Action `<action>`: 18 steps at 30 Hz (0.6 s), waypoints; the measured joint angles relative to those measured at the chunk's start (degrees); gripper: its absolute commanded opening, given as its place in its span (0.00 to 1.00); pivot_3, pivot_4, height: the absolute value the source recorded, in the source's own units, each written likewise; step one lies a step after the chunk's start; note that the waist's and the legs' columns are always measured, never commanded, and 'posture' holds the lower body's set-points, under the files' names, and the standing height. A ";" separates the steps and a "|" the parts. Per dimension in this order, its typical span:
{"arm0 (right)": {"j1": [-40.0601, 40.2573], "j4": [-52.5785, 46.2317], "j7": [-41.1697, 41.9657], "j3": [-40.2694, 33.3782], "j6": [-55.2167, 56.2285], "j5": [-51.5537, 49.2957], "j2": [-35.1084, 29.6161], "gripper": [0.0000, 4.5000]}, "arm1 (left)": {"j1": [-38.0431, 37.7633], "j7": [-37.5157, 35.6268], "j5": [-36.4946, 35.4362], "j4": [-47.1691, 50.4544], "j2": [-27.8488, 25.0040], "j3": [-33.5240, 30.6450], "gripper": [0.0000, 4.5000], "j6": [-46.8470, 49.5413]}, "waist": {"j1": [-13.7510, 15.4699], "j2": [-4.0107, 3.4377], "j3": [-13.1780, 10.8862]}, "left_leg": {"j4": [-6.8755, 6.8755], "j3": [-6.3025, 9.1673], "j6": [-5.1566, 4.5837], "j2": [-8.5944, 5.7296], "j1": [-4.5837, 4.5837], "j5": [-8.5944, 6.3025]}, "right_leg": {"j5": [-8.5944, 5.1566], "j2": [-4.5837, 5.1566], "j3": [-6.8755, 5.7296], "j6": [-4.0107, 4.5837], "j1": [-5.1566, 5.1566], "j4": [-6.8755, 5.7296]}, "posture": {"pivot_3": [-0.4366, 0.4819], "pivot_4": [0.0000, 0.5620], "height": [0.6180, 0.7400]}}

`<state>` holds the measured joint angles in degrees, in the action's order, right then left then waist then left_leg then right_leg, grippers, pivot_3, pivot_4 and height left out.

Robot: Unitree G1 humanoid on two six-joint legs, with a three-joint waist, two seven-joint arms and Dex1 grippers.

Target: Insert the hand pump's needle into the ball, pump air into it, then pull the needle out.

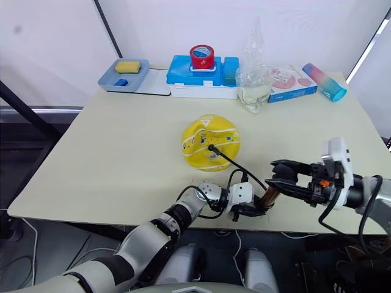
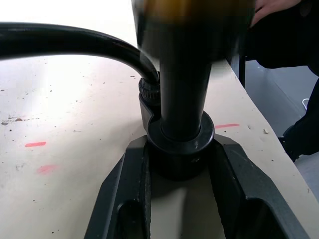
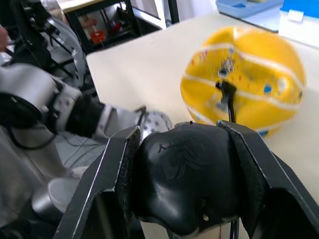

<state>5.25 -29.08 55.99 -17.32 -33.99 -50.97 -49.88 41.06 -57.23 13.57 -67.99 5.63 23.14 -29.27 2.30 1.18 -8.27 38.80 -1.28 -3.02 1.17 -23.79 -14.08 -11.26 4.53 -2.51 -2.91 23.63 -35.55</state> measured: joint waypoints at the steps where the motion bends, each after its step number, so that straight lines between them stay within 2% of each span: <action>1: 0.17 0.51 0.08 0.77 0.79 0.98 0.67 0.44 | 0.01 -0.03 0.00 0.00 -0.02 -0.01 0.26 -0.01 | 0.00 0.01 0.00 | 0.00 0.00 0.00 0.00 0.00 0.00 | 0.00 -0.01 0.00 0.00 0.00 0.00 | 0.48 0.27 1.00; 10: -0.11 2.23 2.31 1.87 3.49 4.18 2.18 0.44 | 0.03 -0.12 -0.02 0.01 -0.08 -0.05 0.26 -0.20 | -0.02 -0.01 -0.02 | 0.00 0.00 0.01 0.01 -0.02 0.00 | 0.00 -0.01 0.00 0.00 0.04 0.00 | 0.48 0.27 1.00; 14: -2.43 2.07 1.45 0.27 1.67 0.84 2.09 0.44 | 0.04 -0.16 -0.06 0.01 -0.11 -0.07 0.26 -0.24 | -0.03 -0.01 -0.05 | 0.00 0.00 0.01 0.01 -0.03 0.00 | 0.00 0.00 0.00 0.00 0.04 0.00 | 0.48 0.27 1.00; 18: -5.23 1.64 0.86 -5.15 -3.25 -6.62 -1.13 0.44 | 0.12 -0.31 -0.09 0.00 -0.12 -0.08 0.26 -0.25 | -0.02 -0.05 -0.10 | 0.00 -0.01 0.01 0.01 -0.04 0.00 | 0.00 0.01 -0.01 0.00 0.05 0.00 | 0.48 0.27 1.00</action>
<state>0.02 -27.44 56.85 -22.48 -37.24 -57.58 -51.02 41.18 -57.54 13.48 -67.98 5.50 23.05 -29.51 2.27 1.13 -8.36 38.80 -1.28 -3.02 1.19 -23.83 -14.08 -11.25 4.54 -2.52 -2.90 23.68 -35.56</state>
